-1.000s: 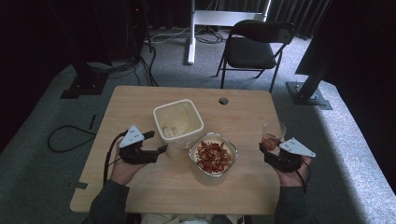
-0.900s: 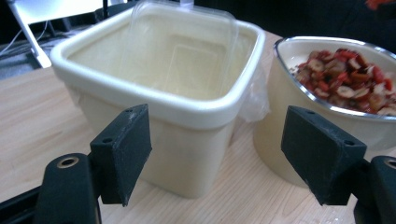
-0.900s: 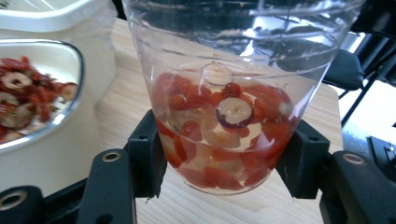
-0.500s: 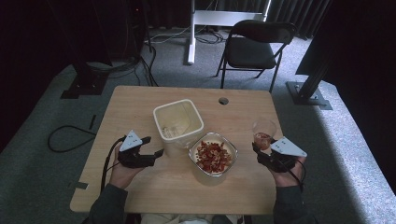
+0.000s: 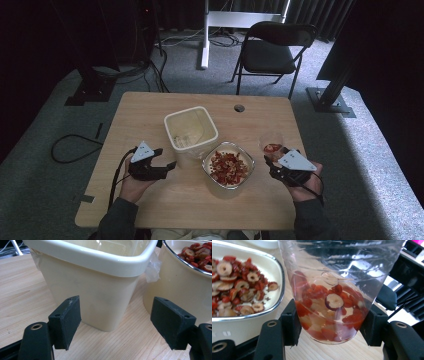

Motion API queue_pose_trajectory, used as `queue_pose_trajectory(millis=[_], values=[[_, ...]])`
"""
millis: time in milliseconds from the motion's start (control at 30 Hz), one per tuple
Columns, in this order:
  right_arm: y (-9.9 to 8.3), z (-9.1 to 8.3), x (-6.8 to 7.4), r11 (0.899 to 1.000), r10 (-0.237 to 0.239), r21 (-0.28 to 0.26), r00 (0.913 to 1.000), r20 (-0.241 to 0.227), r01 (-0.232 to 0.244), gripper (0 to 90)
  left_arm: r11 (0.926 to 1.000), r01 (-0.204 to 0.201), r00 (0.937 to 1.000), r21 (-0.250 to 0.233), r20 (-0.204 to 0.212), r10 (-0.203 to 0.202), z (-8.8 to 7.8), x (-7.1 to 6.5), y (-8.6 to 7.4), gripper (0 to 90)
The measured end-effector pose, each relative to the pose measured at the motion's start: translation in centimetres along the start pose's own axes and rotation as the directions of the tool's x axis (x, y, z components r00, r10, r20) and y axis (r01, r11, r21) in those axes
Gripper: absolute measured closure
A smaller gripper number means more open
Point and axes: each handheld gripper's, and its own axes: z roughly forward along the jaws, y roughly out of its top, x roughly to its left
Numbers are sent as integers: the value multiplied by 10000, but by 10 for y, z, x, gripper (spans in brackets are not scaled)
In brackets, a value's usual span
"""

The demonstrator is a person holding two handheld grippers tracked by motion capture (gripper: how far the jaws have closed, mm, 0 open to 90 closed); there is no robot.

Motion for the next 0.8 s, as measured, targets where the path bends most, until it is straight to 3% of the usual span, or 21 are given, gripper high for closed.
queue_pose_trajectory(millis=[233,433,600,800], values=[[7,1,7,9936,-1075,349,9941,114,1071,420,9999,73,10000,76,23,-73,4,0,-3,253],[13,1,8,9784,-1959,746,9798,405,1926,420,9999,89,10000,123,12,-89,6,1,-4,253],[16,2,9,9612,-2609,1084,9636,574,2538,421,9998,110,9999,161,-13,-110,7,1,-5,253],[21,2,14,9243,-3634,1555,9283,789,3486,421,9997,161,9999,194,-20,-160,9,1,-7,253]])
